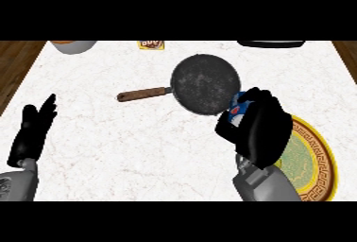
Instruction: Pick the can from the plate and place it in the pan
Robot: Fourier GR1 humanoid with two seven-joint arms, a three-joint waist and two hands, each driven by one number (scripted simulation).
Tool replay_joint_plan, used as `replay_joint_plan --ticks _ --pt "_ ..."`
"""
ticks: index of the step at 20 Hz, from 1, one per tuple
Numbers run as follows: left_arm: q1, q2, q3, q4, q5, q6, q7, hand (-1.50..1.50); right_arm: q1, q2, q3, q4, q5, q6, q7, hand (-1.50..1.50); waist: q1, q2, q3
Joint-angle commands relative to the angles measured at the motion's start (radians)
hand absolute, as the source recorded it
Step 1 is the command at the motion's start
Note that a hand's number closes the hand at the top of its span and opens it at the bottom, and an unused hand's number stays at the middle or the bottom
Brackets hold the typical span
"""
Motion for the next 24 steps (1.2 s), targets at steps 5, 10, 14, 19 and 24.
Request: replay_joint_plan --ticks 5,10,14,19,24 --pt "0.009 -0.016 -0.009 0.022 -0.019 0.014 -0.034 0.0 -0.206 0.008 -0.242 0.327 -0.164 -0.277 0.037 1.5 0.016 0.009 0.001" --pt "-0.003 -0.017 -0.011 0.006 -0.005 -0.006 -0.022 0.0 -0.323 0.008 -0.326 0.616 -0.239 -0.423 -0.033 1.5 0.033 0.011 0.001" --pt "-0.052 -0.005 -0.004 0.029 -0.002 -0.015 -0.005 0.0 -0.376 0.008 -0.418 0.83 -0.301 -0.568 -0.168 1.5 0.037 0.018 0.002" --pt "-0.054 -0.027 -0.022 0.034 -0.023 0.003 -0.026 0.0 -0.471 0.008 -0.489 1.046 -0.419 -0.687 -0.299 1.5 0.054 0.026 0.002" --pt "-0.077 0.009 -0.011 0.034 -0.002 -0.045 -0.028 0.0 -0.464 0.008 -0.568 1.098 -0.594 -0.798 -0.449 -1.5 0.079 0.039 0.005"
